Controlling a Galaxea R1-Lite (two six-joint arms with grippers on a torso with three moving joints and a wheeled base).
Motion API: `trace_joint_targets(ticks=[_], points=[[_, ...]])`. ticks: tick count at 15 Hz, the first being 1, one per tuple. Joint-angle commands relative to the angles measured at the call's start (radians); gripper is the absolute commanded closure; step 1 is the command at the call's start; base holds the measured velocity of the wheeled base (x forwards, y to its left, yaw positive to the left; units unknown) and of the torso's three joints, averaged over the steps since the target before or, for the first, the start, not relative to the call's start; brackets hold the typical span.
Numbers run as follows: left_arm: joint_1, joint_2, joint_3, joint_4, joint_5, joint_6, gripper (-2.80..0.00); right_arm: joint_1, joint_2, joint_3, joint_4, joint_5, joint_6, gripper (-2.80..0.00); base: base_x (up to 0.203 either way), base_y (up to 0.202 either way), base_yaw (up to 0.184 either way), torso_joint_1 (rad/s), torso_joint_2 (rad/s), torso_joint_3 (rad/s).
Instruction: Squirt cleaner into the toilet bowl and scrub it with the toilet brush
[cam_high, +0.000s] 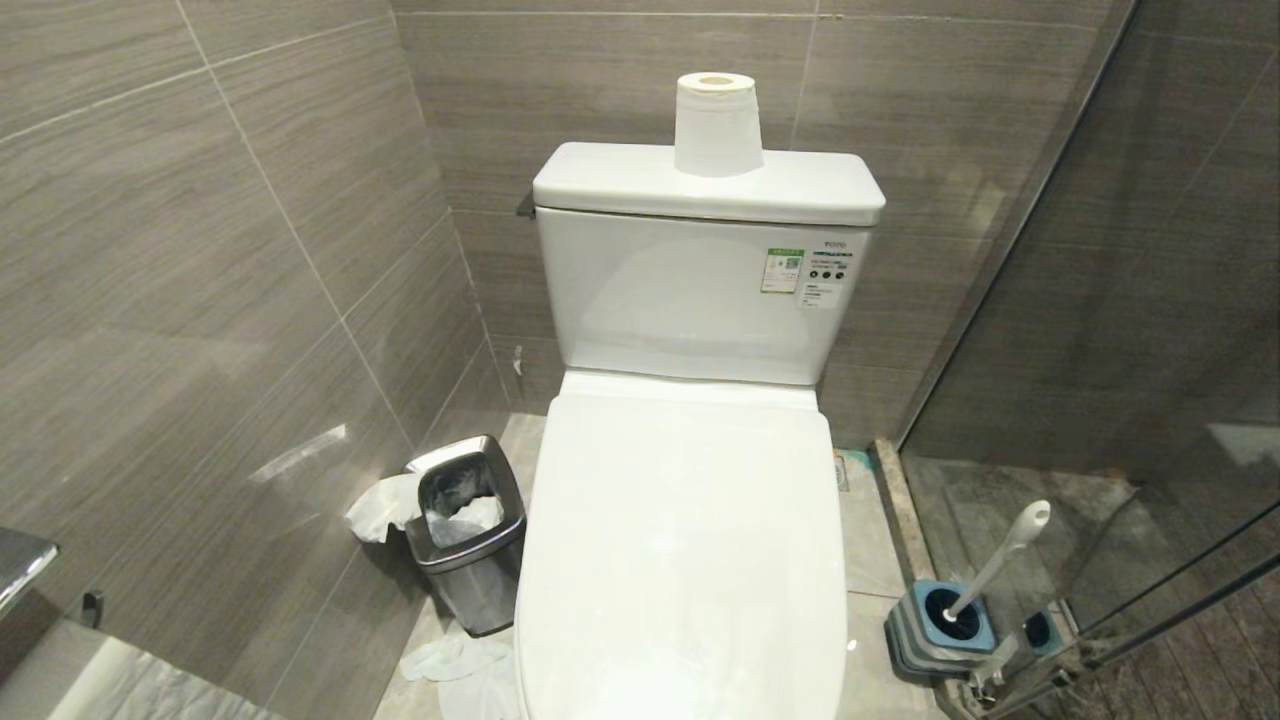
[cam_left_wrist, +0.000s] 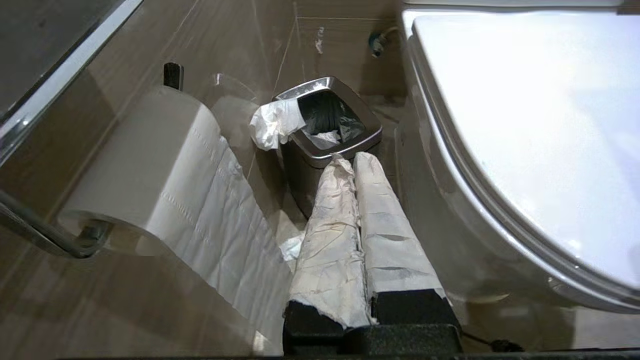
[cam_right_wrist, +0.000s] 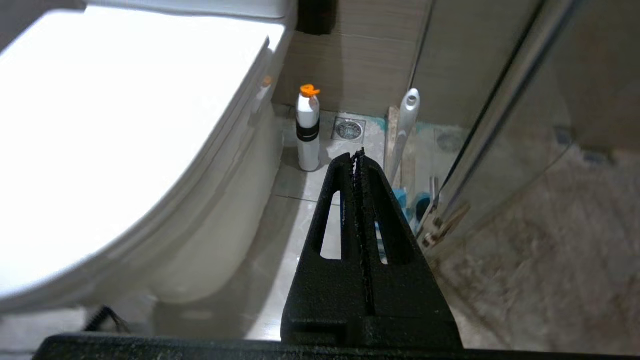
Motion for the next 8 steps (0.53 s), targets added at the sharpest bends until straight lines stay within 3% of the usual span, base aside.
trace_joint_targets(ticks=[1, 8], points=[[0.000, 0.002, 0.003, -0.001, 0.005, -0.017, 0.00, 0.000, 0.001, 0.002, -0.001, -0.006, 0.026, 0.00, 0.000, 0.000, 0.000, 0.000, 0.00, 0.000], [0.000, 0.002, -0.001, 0.005, 0.016, -0.011, 0.00, 0.000, 0.001, 0.002, -0.003, -0.006, 0.023, 0.00, 0.000, 0.000, 0.000, 0.000, 0.00, 0.000]])
